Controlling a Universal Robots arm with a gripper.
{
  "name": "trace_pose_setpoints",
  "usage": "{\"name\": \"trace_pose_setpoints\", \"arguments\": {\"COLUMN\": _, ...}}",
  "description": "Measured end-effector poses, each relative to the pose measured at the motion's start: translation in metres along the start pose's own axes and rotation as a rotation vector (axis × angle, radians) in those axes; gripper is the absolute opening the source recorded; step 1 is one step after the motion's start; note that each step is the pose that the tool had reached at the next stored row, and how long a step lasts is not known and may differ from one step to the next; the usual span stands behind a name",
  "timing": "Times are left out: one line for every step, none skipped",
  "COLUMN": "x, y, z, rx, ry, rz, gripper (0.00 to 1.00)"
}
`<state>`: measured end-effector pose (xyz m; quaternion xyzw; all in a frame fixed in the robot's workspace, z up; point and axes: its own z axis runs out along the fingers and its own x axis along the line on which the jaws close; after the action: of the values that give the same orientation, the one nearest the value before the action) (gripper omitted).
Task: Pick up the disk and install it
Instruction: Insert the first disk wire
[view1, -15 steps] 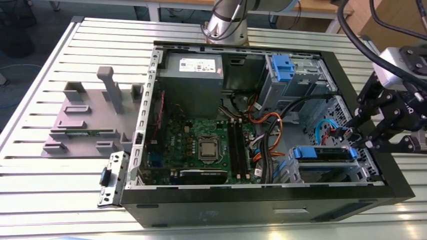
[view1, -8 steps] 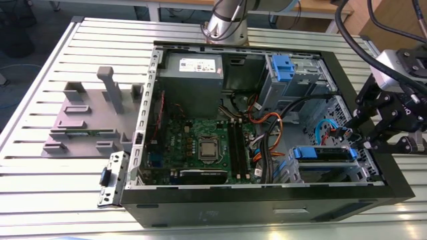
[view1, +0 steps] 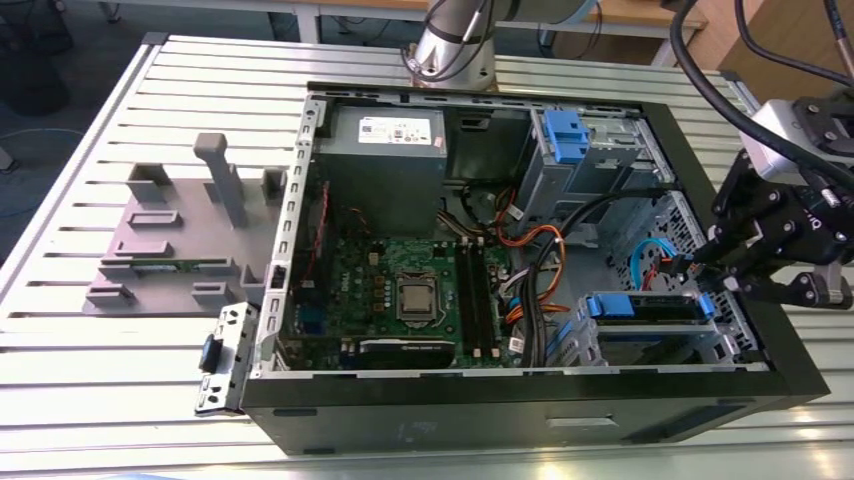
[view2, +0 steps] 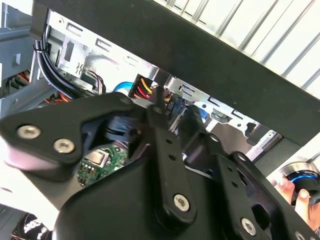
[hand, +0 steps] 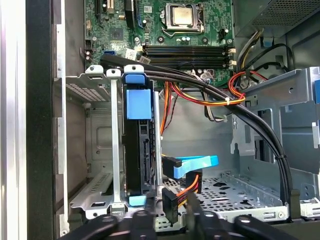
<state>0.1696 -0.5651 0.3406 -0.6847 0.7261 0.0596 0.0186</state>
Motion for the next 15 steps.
{"name": "trace_pose_setpoints", "arguments": {"x": 0.0000, "y": 0.0000, "z": 0.0000, "rx": 0.0000, "ry": 0.0000, "rz": 0.000, "gripper": 0.40}}
{"name": "trace_pose_setpoints", "arguments": {"x": 0.0000, "y": 0.0000, "z": 0.0000, "rx": 0.0000, "ry": 0.0000, "rz": 0.000, "gripper": 0.33}}
{"name": "trace_pose_setpoints", "arguments": {"x": 0.0000, "y": 0.0000, "z": 0.0000, "rx": 0.0000, "ry": 0.0000, "rz": 0.000, "gripper": 0.27}}
{"name": "trace_pose_setpoints", "arguments": {"x": 0.0000, "y": 0.0000, "z": 0.0001, "rx": 0.0000, "ry": 0.0000, "rz": 0.000, "gripper": 0.22}}
{"name": "trace_pose_setpoints", "arguments": {"x": 0.0000, "y": 0.0000, "z": 0.0001, "rx": 0.0000, "ry": 0.0000, "rz": 0.000, "gripper": 0.22}}
{"name": "trace_pose_setpoints", "arguments": {"x": 0.0000, "y": 0.0000, "z": 0.0001, "rx": 0.0000, "ry": 0.0000, "rz": 0.000, "gripper": 0.19}}
{"name": "trace_pose_setpoints", "arguments": {"x": 0.0000, "y": 0.0000, "z": 0.0001, "rx": 0.0000, "ry": 0.0000, "rz": 0.000, "gripper": 0.19}}
{"name": "trace_pose_setpoints", "arguments": {"x": 0.0000, "y": 0.0000, "z": 0.0001, "rx": 0.0000, "ry": -0.0001, "rz": 0.000, "gripper": 0.19}}
{"name": "trace_pose_setpoints", "arguments": {"x": 0.0000, "y": 0.0000, "z": 0.0001, "rx": 0.0000, "ry": -0.0001, "rz": 0.000, "gripper": 0.19}}
{"name": "trace_pose_setpoints", "arguments": {"x": 0.0000, "y": 0.0000, "z": 0.0001, "rx": 0.0000, "ry": 0.0000, "rz": 0.000, "gripper": 0.19}}
{"name": "trace_pose_setpoints", "arguments": {"x": 0.0000, "y": 0.0000, "z": 0.0001, "rx": 0.0000, "ry": 0.0000, "rz": 0.000, "gripper": 0.19}}
{"name": "trace_pose_setpoints", "arguments": {"x": 0.0000, "y": 0.0000, "z": 0.0002, "rx": -0.0001, "ry": -0.0001, "rz": 0.000, "gripper": 0.19}}
{"name": "trace_pose_setpoints", "arguments": {"x": 0.0000, "y": 0.0000, "z": 0.0002, "rx": 0.0000, "ry": 0.0000, "rz": 0.000, "gripper": 0.19}}
{"name": "trace_pose_setpoints", "arguments": {"x": 0.0000, "y": 0.0000, "z": 0.0002, "rx": 0.0000, "ry": -0.0001, "rz": 0.000, "gripper": 0.19}}
{"name": "trace_pose_setpoints", "arguments": {"x": 0.0000, "y": 0.0003, "z": 0.0004, "rx": 0.0000, "ry": -0.0004, "rz": 0.000, "gripper": 0.19}}
